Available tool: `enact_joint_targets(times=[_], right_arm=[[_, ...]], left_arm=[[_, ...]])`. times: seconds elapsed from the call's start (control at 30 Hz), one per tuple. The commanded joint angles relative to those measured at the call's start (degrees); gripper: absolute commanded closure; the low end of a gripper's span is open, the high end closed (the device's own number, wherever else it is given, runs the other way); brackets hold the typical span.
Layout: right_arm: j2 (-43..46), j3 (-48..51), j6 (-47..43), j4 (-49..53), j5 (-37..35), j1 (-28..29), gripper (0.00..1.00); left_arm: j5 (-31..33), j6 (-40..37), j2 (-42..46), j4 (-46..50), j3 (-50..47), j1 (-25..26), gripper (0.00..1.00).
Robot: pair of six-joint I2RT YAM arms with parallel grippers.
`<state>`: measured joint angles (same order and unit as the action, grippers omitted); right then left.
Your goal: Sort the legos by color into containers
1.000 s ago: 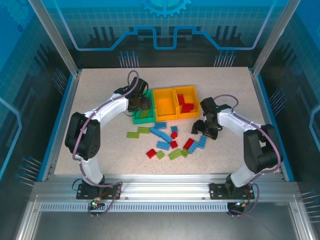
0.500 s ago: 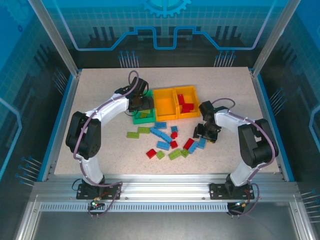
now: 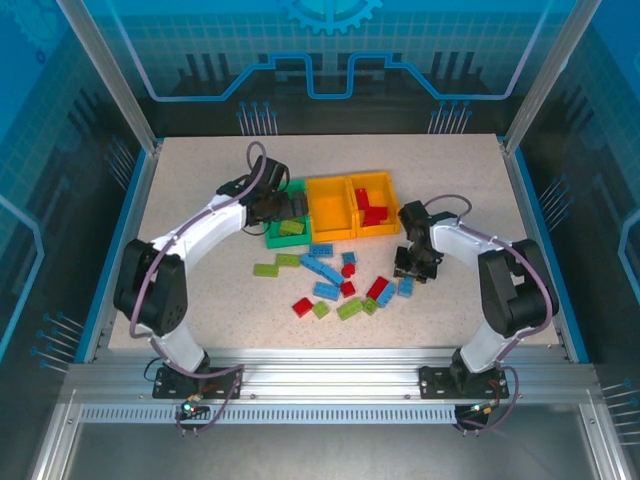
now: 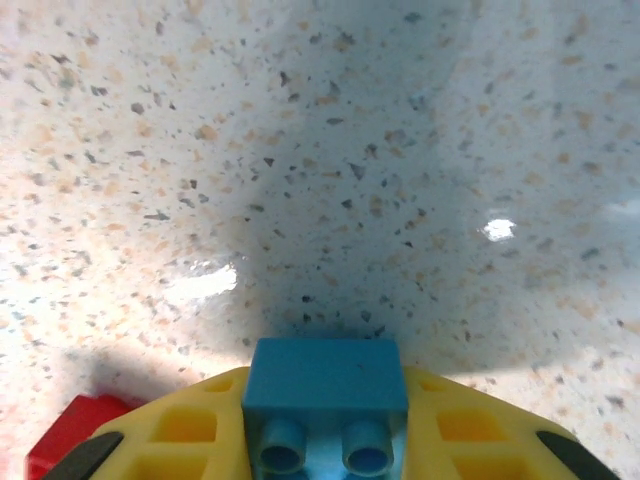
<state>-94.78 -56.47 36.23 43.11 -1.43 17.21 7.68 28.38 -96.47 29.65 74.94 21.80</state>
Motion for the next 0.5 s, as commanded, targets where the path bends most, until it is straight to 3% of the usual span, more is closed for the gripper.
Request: enact_joint_targets(times=[0.0, 0.23, 0.47], right_arm=[[4.34, -5.46, -0.57, 3.22, -0.84, 0.22, 0.75], [2.41, -21.03, -1.17, 3.01, 3.7, 4.08, 0.75], [-12.54, -40.32, -1.79, 3.07, 6.47, 8.66, 0.74]], left_arm=[[1.35, 0.63, 5.05, -0.53, -3.19, 0.35, 0.01], [3.69, 1.52, 11.41, 1.89, -12.59, 0.34, 0.01], [3.83, 4.6, 16.87, 2.81, -21.3, 0.68, 0.01]])
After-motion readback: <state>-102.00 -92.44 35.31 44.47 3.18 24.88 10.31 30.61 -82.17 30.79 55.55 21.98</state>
